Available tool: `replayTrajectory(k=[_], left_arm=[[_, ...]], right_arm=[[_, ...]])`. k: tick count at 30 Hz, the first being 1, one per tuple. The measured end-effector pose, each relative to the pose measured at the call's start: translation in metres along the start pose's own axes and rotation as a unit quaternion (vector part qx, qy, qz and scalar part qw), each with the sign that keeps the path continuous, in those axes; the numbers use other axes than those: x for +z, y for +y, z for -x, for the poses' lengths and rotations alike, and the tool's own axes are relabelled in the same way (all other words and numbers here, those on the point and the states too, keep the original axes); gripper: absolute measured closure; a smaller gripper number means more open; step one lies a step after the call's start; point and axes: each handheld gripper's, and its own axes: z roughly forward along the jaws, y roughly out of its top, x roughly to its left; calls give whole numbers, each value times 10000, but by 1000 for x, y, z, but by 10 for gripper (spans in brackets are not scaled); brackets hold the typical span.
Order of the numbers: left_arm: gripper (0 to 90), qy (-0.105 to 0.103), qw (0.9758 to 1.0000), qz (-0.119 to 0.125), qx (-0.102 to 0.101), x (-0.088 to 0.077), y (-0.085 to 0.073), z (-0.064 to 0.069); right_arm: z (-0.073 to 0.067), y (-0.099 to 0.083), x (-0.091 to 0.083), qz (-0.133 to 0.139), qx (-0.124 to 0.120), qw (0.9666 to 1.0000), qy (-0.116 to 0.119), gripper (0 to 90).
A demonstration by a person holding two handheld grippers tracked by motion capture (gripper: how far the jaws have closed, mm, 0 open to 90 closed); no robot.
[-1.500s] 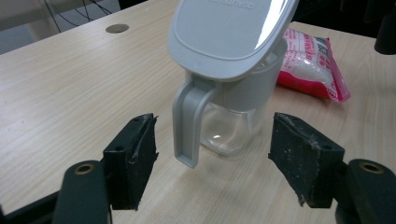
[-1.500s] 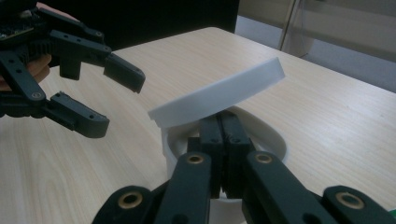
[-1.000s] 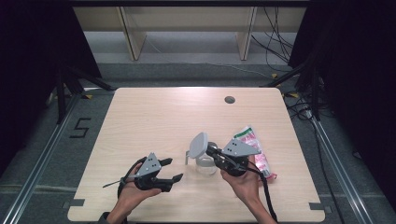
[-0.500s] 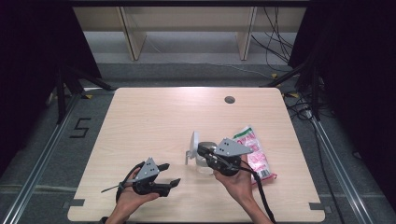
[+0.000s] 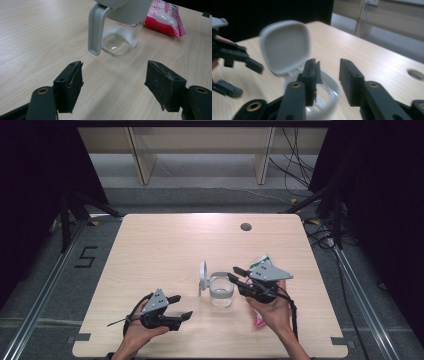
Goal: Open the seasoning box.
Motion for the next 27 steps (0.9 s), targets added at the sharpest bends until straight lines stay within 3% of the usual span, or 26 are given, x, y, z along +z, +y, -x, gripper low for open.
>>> replayTrajectory(k=[1,2,3,6,7,8,9,11,13,14,16,18,19,20,21,22,23,25,26,27], left_arm=[[291,3,10000,0,-3,0,0,0],[291,-3,10000,8,-3,0,0,0],[290,-15,10000,1,-9,0,0,0],[289,3,10000,-45,50,1,0,0],[290,10,9998,-107,146,1,0,-1],[290,7,9999,-107,80,1,0,0],[291,-54,10000,-28,-15,2,0,0],[292,-3,10000,-52,-8,1,0,0],[292,-45,10000,0,-34,1,0,0],[292,-43,10000,14,-29,1,1,-1],[292,-44,9999,11,92,1,1,-3],[292,-20,9999,-27,100,1,1,-3],[292,-29,9999,30,-118,2,0,-1],[292,8,10000,-48,17,0,1,-4],[292,-27,9999,2,-98,1,1,-4],[292,-24,10000,-12,-67,1,1,-5],[292,-48,10000,6,-3,2,1,-7],[292,-42,9999,4,-106,2,0,-7],[291,-43,10000,-24,-11,1,0,-9],[292,-43,10000,-24,-11,1,0,-9]], right_arm=[[6,-2,-5,1,64,10000,-51,637],[14,-4,-10,123,-20,9997,-229,618],[18,-7,-15,15,271,9994,-218,600],[38,-14,-24,-125,369,9984,-401,546],[42,-17,-25,-142,527,9976,-424,535],[50,-20,-25,-121,498,9975,-478,526],[52,-22,-27,-193,652,9963,-527,518],[63,-28,-27,-219,667,9960,-548,503],[69,-33,-28,-322,834,9938,-660,488],[74,-35,-28,-341,732,9945,-660,486],[75,-40,-28,-500,1031,9907,-738,473],[81,-44,-28,-634,1114,9884,-811,471],[86,-47,-28,-648,1038,9891,-819,470],[87,-50,-28,-689,1200,9865,-878,467],[90,-53,-28,-770,1268,9846,-925,461],[93,-55,-29,-859,1314,9830,-956,460],[98,-58,-29,-872,1196,9842,-968,460],[100,-62,-29,-897,1393,9809,-1014,459],[104,-64,-29,-860,1302,9829,-973,459],[106,-65,-30,-889,1303,9826,-983,458]])
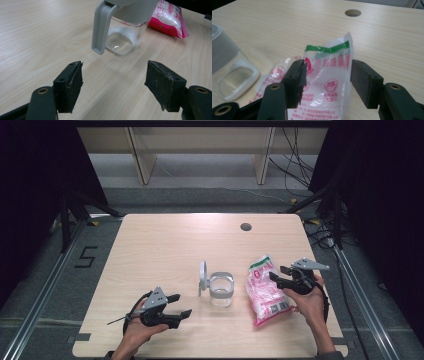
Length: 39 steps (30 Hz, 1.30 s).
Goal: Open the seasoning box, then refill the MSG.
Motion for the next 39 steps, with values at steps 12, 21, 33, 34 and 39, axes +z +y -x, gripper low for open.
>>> replayTrajectory(k=[12,21,33,34,39], left_arm=[[272,-33,10000,33,-45,2,2,2],[271,-12,9999,119,-69,-1,2,4],[268,-35,9998,119,-120,-2,3,7],[267,11,10000,43,-29,-2,3,6],[266,-12,9999,105,-92,-2,3,9]], right_arm=[[13,-8,4,-191,64,9997,-157,409],[13,-10,10,-333,256,9990,-158,414],[18,-10,21,-471,226,9986,-10,447],[18,-11,22,-468,231,9986,31,464],[19,-12,27,-586,369,9975,129,591]])
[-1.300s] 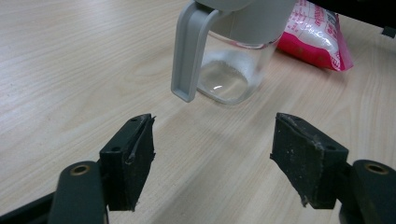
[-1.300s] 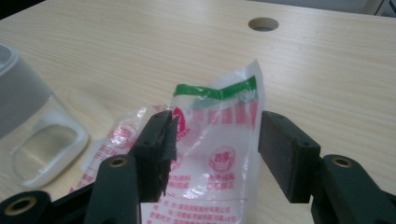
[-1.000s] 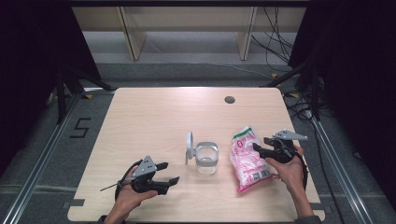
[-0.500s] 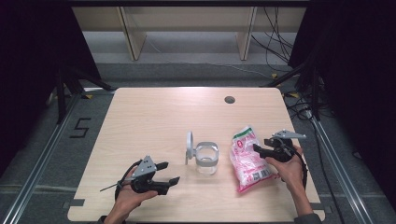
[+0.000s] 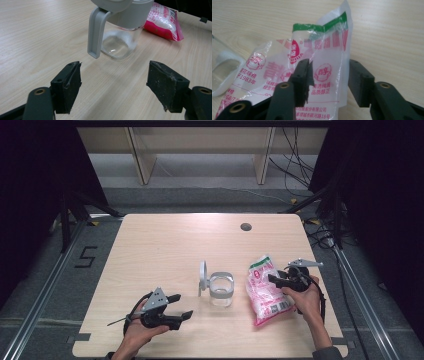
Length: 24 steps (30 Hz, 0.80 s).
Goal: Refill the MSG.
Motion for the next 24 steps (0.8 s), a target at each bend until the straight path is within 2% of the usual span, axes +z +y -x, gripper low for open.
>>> replayTrajectory(k=[2,4,5,6,8,9,10,11,12,13,16,17,18,22,23,24], left_arm=[[266,-22,10000,11,-4,1,0,0],[265,-7,10000,9,-38,1,-1,0],[265,-7,10000,9,-38,1,-1,0],[265,9,10000,3,-33,1,-1,0],[264,-2,10000,-35,29,2,-2,-1],[263,-7,9999,-51,111,2,-1,-1],[263,7,9999,-66,118,1,-1,-1],[263,17,10000,-13,41,2,-1,1],[263,22,10000,-18,-34,1,-1,2],[263,9,10000,-3,-25,1,-1,2],[263,31,10000,-14,-4,0,-1,1],[263,6,10000,-4,78,0,-1,0],[263,51,9998,-74,173,-1,0,-2],[263,20,10000,-13,-24,1,-1,2],[263,20,10000,-13,-24,1,-1,2],[262,21,10000,-48,30,1,-1,2]], right_arm=[[2,-1,1,-33,61,10000,66,673],[3,-1,0,22,20,9999,131,756],[3,-1,0,22,20,9999,131,756],[4,-1,-2,29,13,9998,177,821],[6,-2,-3,29,-10,9999,126,868],[6,-2,-2,49,25,9999,149,876],[8,-3,-1,84,-37,9999,64,883],[8,-3,-4,43,-38,10000,69,887],[4,-3,-4,56,90,9999,114,891],[7,-3,-4,50,-102,9999,27,894],[6,-4,-7,63,-127,9999,-80,897],[3,-6,-10,34,95,9999,-106,898],[7,-7,-13,18,-78,9999,-106,900],[11,-16,-28,58,-37,9997,-232,900],[8,-19,-33,116,153,9995,-248,900],[12,-21,-37,161,8,9997,-206,900]])
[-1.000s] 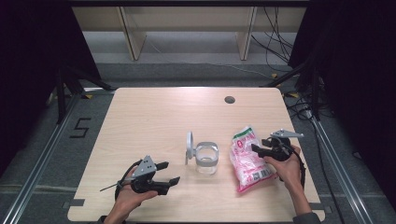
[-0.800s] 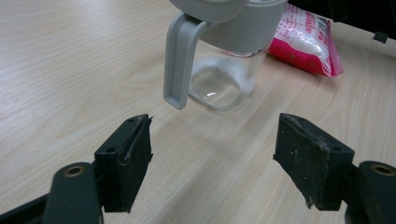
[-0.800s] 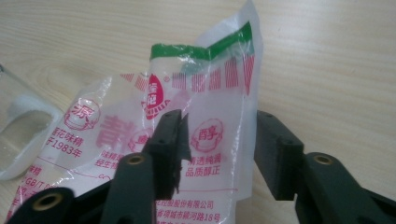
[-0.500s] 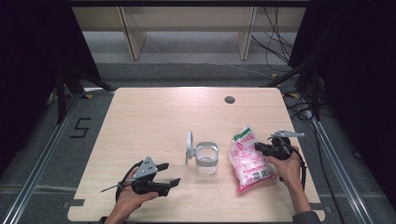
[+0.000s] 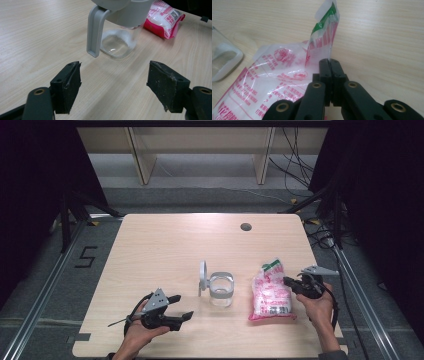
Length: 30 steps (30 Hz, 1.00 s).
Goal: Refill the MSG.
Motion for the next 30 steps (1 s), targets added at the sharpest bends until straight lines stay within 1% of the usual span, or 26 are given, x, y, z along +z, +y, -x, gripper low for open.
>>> replayTrajectory(k=[2,3,5,6,8,10,11,12,13,14,15,16,17,18,19,20,21,22,23,24,25,26,27,28,29,30], left_arm=[[263,-2,10000,1,-2,0,0,0],[263,37,10000,-37,57,-1,0,-1],[263,53,10000,10,-34,-1,0,1],[263,31,10000,17,7,-1,0,1],[263,56,10000,1,1,-1,0,1],[263,-5,9999,25,97,-1,1,0],[263,25,10000,34,-37,-1,0,2],[263,19,10000,33,-25,-1,0,2],[263,15,9999,76,-76,0,0,3],[263,36,10000,60,-20,0,0,3],[263,36,10000,60,-20,0,0,3],[263,19,9999,18,111,-1,1,1],[263,39,10000,28,-33,-1,0,3],[263,36,10000,31,-35,0,0,3],[263,6,10000,35,-35,0,0,3],[263,9,10000,32,-31,0,0,3],[263,1,10000,31,20,0,0,2],[263,-1,10000,25,59,0,0,2],[263,-15,9999,14,123,0,1,1],[262,-5,9999,-20,158,0,1,1],[262,-5,9999,-20,158,0,1,1],[261,-16,9999,-12,146,0,1,1],[261,21,10000,22,-52,2,0,4],[262,-19,10000,8,-11,2,-1,3],[262,-10,10000,-13,29,2,-1,3],[261,-18,10000,-40,38,2,-1,3]], right_arm=[[0,-3,-3,22,5,10000,-67,900],[0,-8,-11,7,-11,10000,-84,900],[0,-14,-18,47,26,10000,-81,900],[0,-17,-22,107,-20,9998,-135,900],[-2,-23,-30,102,40,9999,-96,900],[-2,-31,-38,162,85,9998,-78,900],[-4,-34,-40,243,186,9995,-71,900],[-5,-37,-44,259,313,9992,31,900],[-5,-40,-46,260,281,9993,21,900],[-8,-42,-50,242,420,9988,33,900],[-6,-44,-51,269,208,9994,22,900],[-10,-46,-51,336,430,9985,-9,900],[-11,-47,-52,257,424,9987,-115,897],[-7,-48,-50,398,341,9986,-75,886],[-10,-49,-50,334,569,9978,-87,869],[-6,-49,-49,388,483,9980,-153,818],[-8,-49,-49,294,825,9961,-91,740],[-6,-50,-48,239,913,9955,-123,686],[-4,-51,-44,336,1005,9943,-130,640],[-4,-52,-43,280,1140,9930,-91,606],[-2,-52,-40,246,1108,9935,-59,579],[-3,-52,-37,238,1238,9920,-30,563],[1,-52,-34,295,1085,9937,1,563],[-4,-50,-34,143,1364,9905,-73,556],[-1,-49,-30,239,1216,9923,41,550],[-2,-48,-29,111,1346,9908,-35,550]])
